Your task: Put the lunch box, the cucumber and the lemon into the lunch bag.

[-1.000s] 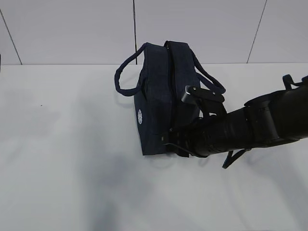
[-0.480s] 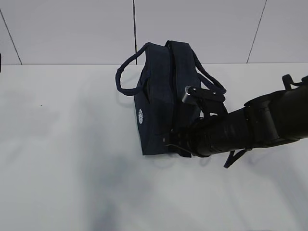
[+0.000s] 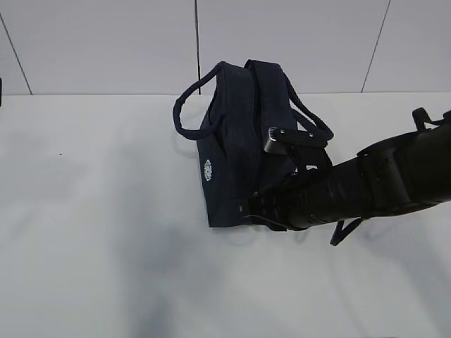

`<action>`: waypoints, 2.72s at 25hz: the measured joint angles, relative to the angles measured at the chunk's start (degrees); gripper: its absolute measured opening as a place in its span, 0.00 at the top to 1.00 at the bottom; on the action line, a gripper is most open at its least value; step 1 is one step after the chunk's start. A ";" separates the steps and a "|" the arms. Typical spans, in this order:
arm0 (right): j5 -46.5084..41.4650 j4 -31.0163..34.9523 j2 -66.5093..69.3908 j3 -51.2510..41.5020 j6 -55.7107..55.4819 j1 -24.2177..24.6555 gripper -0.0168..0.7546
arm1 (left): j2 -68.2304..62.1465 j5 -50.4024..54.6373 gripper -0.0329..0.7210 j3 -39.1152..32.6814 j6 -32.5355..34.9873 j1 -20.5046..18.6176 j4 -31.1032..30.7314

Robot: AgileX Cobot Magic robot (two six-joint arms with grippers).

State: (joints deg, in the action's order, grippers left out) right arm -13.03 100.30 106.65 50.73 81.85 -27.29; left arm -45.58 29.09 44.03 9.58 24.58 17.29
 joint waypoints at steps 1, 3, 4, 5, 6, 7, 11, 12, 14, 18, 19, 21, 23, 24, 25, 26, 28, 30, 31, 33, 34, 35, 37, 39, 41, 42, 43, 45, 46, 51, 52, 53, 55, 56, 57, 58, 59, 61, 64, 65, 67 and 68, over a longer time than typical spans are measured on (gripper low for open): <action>0.00 -0.09 0.00 0.00 0.00 0.00 0.98 | 0.00 0.00 0.55 0.00 0.00 0.00 0.00; 0.00 -0.62 0.00 0.00 0.00 0.00 0.98 | 0.00 0.00 0.55 0.00 0.00 0.00 0.00; 0.00 -1.02 -0.16 0.00 0.00 0.00 0.98 | 0.00 0.00 0.55 0.00 0.00 0.00 0.00; 0.00 -1.32 -0.44 0.00 0.00 0.00 0.98 | 0.00 0.00 0.55 0.00 0.00 0.00 0.00; 0.00 -1.44 -0.73 -0.12 0.00 0.00 0.98 | 0.00 0.00 0.55 0.00 0.00 0.00 0.00; 0.00 -1.68 -1.49 -0.46 0.00 0.00 0.98 | 0.00 0.00 0.55 0.00 0.00 0.00 0.00; 0.00 -2.43 -4.87 -2.53 0.00 0.00 0.98 | 0.00 0.00 0.55 0.00 0.00 0.00 0.00; 0.00 -2.43 -5.60 -3.00 0.00 0.00 0.98 | 0.00 0.00 0.55 0.00 0.00 0.00 0.00; 0.00 -2.70 -6.58 -3.62 0.00 0.00 0.98 | 0.00 -0.10 0.55 0.00 0.00 0.00 0.00; 0.00 -2.83 -7.83 -5.05 0.00 0.00 0.98 | 0.00 -0.10 0.55 0.00 0.00 0.00 0.00; 0.00 -3.05 -8.26 -5.54 0.00 0.00 0.98 | 0.00 -0.10 0.55 0.00 0.00 0.00 0.00; 0.00 -3.17 -9.06 -6.32 0.00 0.00 0.98 | 0.00 -0.10 0.55 0.00 0.00 0.00 0.00; 0.00 -3.55 -10.10 -6.75 0.00 0.00 0.98 | 0.00 -0.10 0.55 0.00 0.00 0.00 0.00; -0.10 -3.68 -10.59 -6.85 0.00 0.00 0.98 | 0.00 -0.10 0.55 0.00 0.00 0.00 0.00; -0.23 -3.68 -11.11 -6.88 0.00 0.00 0.98 | 0.00 -0.10 0.55 0.00 0.00 0.00 0.00; -0.36 -3.79 -11.52 -6.88 0.00 0.00 0.98 | 0.00 -0.10 0.55 0.00 0.00 0.00 0.00; -0.64 -3.90 -12.59 -6.88 0.00 0.00 0.98 | 0.00 -0.10 0.55 0.00 0.00 0.00 0.00; -0.97 -4.01 -13.67 -6.88 0.00 0.00 0.98 | 0.00 -0.10 0.55 0.00 0.00 0.00 0.00; -0.91 -4.12 -14.15 -6.88 0.00 0.00 0.98 | 0.00 -0.10 0.55 0.00 0.00 0.00 0.00; -1.00 -4.23 -15.14 -6.88 0.00 0.00 0.98 | 0.00 -0.10 0.55 0.00 0.00 0.00 0.00; -1.00 -4.33 -15.63 -6.88 0.00 0.00 0.98 | 0.00 -0.10 0.55 0.00 0.00 0.00 0.00; -1.00 -4.31 -16.11 -6.98 0.00 0.00 0.98 | 0.00 -0.10 0.55 0.00 0.00 0.00 0.00; -1.00 -4.31 -16.86 -6.98 0.00 0.00 0.98 | 0.00 -0.10 0.55 0.00 0.00 0.00 0.00; -1.00 -4.31 -17.83 -6.98 0.00 0.00 0.98 | 0.00 -0.10 0.55 0.00 0.00 0.00 0.04; -1.00 -4.63 -18.97 -6.98 0.00 0.00 0.98 | 0.00 -0.10 0.55 0.00 0.00 0.00 0.04; -1.00 -4.70 -19.45 -6.98 0.00 0.00 0.98 | 0.00 -0.10 0.55 0.00 0.00 0.00 0.04; -1.00 -4.70 -19.88 -7.00 0.00 0.00 0.98 | 0.00 -0.10 0.55 0.00 0.00 0.00 0.04; -0.86 -4.76 -20.48 -7.11 0.00 0.00 0.98 | 0.00 -0.10 0.55 0.00 0.00 0.00 0.04; -0.73 -4.76 -20.58 -7.10 0.00 0.00 0.98 | 0.00 -0.10 0.55 0.00 0.00 0.00 0.04; -0.51 -4.90 -20.67 -7.33 0.00 0.00 0.98 | 0.00 -0.10 0.55 0.00 0.00 0.00 0.04; -0.51 -4.90 -20.67 -7.33 0.00 0.00 0.98 | 0.00 -0.10 0.55 0.00 0.00 0.00 0.13; -0.66 -4.90 -20.67 -7.33 0.00 0.00 0.98 | 0.00 -0.10 0.55 0.00 0.00 0.00 0.13; -2.10 -4.90 -20.04 -7.33 0.00 0.00 0.97 | 0.00 -0.10 0.55 0.00 0.00 0.00 0.13; -3.53 -4.90 -19.24 -7.33 0.13 0.00 0.96 | 0.00 -0.10 0.55 0.00 0.00 0.00 0.13; -5.13 -4.90 -18.08 -7.33 0.29 0.00 0.90 | 0.00 -0.10 0.55 0.00 0.00 0.00 0.13; -6.48 -4.98 -16.93 -6.94 0.41 0.00 0.82 | 0.00 -0.10 0.55 0.00 0.00 0.00 0.13; -7.21 -4.85 -15.46 -6.68 0.50 0.00 0.71 | 0.00 -0.10 0.55 0.00 0.00 0.00 0.13; -7.45 -2.47 -12.86 -5.79 0.54 0.00 0.53 | 0.00 -0.10 0.55 0.00 0.00 0.00 0.13; -6.02 0.16 -9.29 -4.13 0.64 0.00 0.40 | 0.00 -0.10 0.55 0.00 0.00 0.00 0.13; -5.75 0.43 -8.14 -3.48 0.75 0.00 0.40 | 0.00 -0.10 0.55 0.00 0.00 0.00 0.13; -5.53 1.20 -6.03 -2.32 0.75 0.00 0.40 | 0.00 -0.10 0.55 0.00 0.00 0.00 0.13; -5.22 1.71 -5.29 -1.81 0.75 0.00 0.40 | 0.00 -0.02 0.55 0.00 0.00 0.00 0.13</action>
State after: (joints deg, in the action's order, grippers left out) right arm -18.25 102.01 101.36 48.93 82.60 -27.29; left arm -45.58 29.07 44.03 9.58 24.58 17.43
